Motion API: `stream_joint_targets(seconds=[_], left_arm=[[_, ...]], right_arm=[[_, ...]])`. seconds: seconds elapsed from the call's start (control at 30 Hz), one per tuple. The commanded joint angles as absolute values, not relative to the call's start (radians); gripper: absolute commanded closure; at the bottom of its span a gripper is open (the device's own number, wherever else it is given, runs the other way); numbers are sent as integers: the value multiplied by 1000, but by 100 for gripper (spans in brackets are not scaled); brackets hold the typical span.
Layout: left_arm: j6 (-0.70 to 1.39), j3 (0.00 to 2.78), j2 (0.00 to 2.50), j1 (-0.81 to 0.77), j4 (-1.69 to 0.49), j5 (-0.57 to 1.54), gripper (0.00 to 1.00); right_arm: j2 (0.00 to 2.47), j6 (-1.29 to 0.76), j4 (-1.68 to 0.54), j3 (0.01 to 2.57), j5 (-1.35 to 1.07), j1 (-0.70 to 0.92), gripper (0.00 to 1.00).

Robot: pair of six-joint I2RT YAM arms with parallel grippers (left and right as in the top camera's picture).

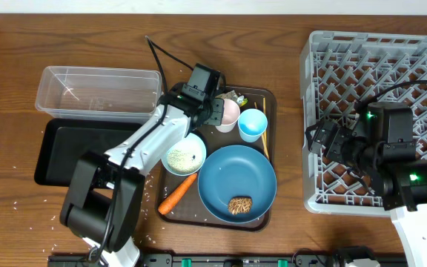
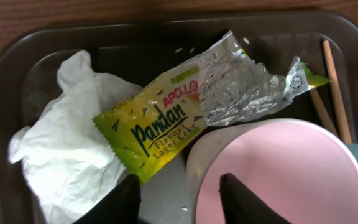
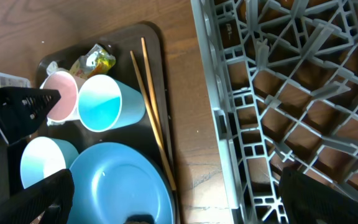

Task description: Sort waste into correct bins and load items into the dishwasher rack

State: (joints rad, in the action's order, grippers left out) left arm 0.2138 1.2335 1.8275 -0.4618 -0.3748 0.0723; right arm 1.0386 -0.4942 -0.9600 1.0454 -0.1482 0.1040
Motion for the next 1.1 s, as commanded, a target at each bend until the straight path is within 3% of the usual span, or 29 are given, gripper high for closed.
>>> stream_joint_targets(seconds=[0.0,0.2,0.3,0.33,0.37,0.9,1.0,1.07], left_arm=[[243,1248,1840,-462,-360,83,66],[277,1248,1881,-461,-361,118,72],[294,1248,1891,-461,-356,123,81],[294,1248,1891,-461,-356,123,91],[294,1248,1890,-461,-356,123,94],[286,1248,1484,-413,-549,154,94],[206,1248,1387,-369,-573,420,94],[167,1248,1343,-333,-575,604,94]], right_arm=[[1032,-508,-962,1064,-138,101,1],[1032,-508,-967,1064,-138,101,1],[1032,-508,-973,1064,-138,101,1],[1032,-508,-974,1064,-138,101,1],[1032,-508,-974,1064,-138,101,1],[1032,-394,-915,1064,-179,101,1],[1032,-306,-850,1064,-342,101,19],[1032,-236,-798,1064,-494,101,21]])
